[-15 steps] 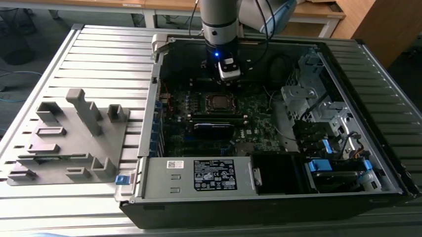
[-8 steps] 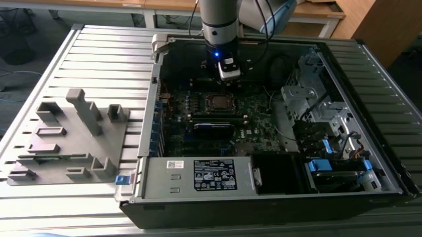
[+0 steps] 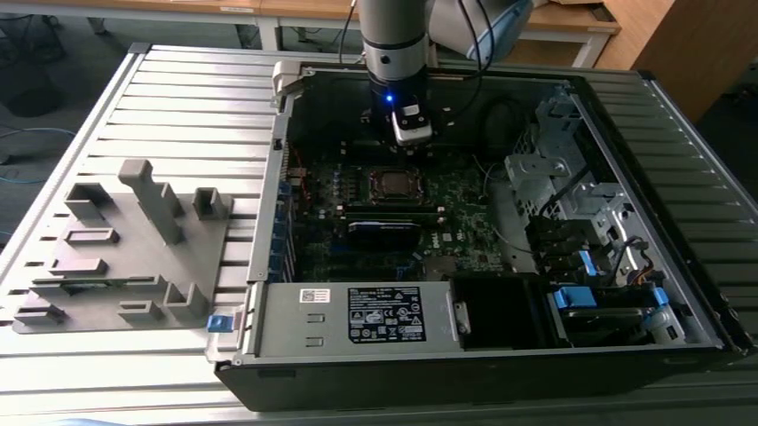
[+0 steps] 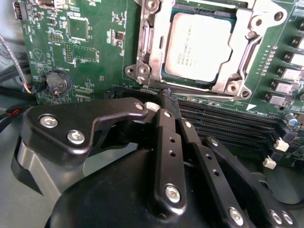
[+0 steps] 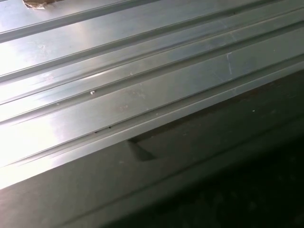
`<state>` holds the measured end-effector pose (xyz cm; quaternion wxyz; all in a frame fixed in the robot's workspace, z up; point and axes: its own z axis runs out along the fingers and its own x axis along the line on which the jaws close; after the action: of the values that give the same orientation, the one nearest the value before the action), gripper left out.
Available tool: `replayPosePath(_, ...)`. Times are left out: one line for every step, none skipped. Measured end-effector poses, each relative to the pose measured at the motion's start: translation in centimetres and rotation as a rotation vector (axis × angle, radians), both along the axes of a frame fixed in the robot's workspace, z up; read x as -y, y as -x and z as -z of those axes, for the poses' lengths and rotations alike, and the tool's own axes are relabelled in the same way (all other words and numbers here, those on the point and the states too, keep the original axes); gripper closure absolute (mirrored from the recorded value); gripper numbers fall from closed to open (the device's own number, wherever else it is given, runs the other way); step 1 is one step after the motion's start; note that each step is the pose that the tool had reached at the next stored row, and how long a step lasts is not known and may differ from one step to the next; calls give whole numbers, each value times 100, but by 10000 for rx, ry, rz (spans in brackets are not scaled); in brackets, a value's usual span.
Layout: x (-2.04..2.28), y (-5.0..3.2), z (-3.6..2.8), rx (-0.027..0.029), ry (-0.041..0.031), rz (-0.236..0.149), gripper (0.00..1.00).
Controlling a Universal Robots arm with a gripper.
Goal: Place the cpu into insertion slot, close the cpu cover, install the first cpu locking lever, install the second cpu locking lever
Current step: 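Install the first cpu locking lever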
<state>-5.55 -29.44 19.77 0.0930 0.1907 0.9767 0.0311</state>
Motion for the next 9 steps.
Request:
replayPosePath(0, 0, 1, 0, 21, 0, 89)
replayPosePath(1, 0, 2, 1, 43, 0, 89)
replayPosePath(1, 0, 3, 0, 65, 0, 89)
replayPosePath(1, 0, 5, 1, 86, -1, 89)
replayPosePath(1, 0, 7, 1, 109, -1, 89)
replayPosePath(1, 1, 8, 0, 133, -1, 89)
replayPosePath(2, 1, 9, -1, 160, -2, 89)
replayPosePath(2, 1, 11, -1, 185, -2, 89)
replayPosePath(2, 1, 12, 0, 210, -3, 89)
